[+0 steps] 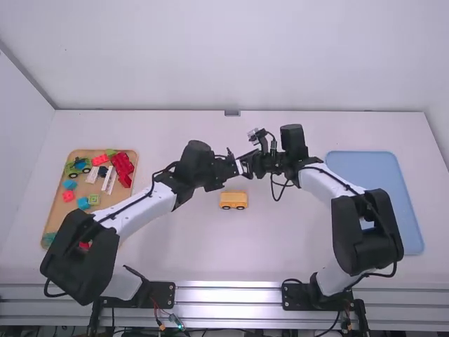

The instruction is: Assemble lego blocks to make yellow taxi

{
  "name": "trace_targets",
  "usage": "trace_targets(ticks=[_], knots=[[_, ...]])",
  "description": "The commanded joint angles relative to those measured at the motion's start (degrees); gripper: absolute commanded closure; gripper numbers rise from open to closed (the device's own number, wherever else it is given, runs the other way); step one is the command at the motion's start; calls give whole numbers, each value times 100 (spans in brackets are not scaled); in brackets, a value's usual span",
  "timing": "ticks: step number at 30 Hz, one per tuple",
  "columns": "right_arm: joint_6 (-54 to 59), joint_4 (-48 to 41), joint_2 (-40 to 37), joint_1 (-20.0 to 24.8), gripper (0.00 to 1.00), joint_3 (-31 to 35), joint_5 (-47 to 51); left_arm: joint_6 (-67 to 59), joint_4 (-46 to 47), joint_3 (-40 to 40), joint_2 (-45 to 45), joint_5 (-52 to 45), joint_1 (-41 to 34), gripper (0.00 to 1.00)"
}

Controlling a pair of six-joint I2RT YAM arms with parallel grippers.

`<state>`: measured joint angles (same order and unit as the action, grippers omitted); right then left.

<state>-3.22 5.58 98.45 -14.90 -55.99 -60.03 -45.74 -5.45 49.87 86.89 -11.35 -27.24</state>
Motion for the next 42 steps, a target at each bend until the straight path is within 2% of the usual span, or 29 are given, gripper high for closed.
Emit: trace_targets(ticks=[1, 4, 19, 23, 25, 27, 28, 30, 31, 32, 33, 38, 42], knots=[[4, -48, 101, -17, 46, -131, -7, -61, 0, 63, -7, 2, -20, 98], [2, -98, 101, -17, 59, -131, -37, -15, -70, 63, -7, 0, -33, 98], [26, -173, 101, -87, 59, -131, 7, -61, -258, 63, 131, -2, -173, 98], [68, -177, 101, -142, 68, -131, 31, -63, -286, 63, 131, 7, -173, 98], [66, -179, 101, -127, 76, -131, 114, -63, -278, 63, 131, 46, -197, 98], [50, -181, 101, -129, 78, -131, 140, -61, -282, 63, 131, 42, -199, 98], [46, -177, 101, -129, 80, -131, 133, -66, -278, 63, 131, 22, -197, 93], [48, -177, 101, -129, 83, -131, 138, -59, -280, 63, 131, 24, -201, 75], [63, -175, 101, -129, 85, -131, 136, -59, -278, 63, 131, 22, -201, 49], [98, -175, 101, -129, 86, -131, 138, -26, -269, 63, 131, 24, -197, 28], [173, -175, 101, -129, 86, -131, 138, 74, -269, 63, 131, 24, -197, 1], [793, -162, 98, -74, 90, -131, 164, 592, -118, 122, 105, -52, -96, 1], [1495, -201, 90, 42, 90, -142, 378, 490, 472, 402, -2, -1287, 214, 1]])
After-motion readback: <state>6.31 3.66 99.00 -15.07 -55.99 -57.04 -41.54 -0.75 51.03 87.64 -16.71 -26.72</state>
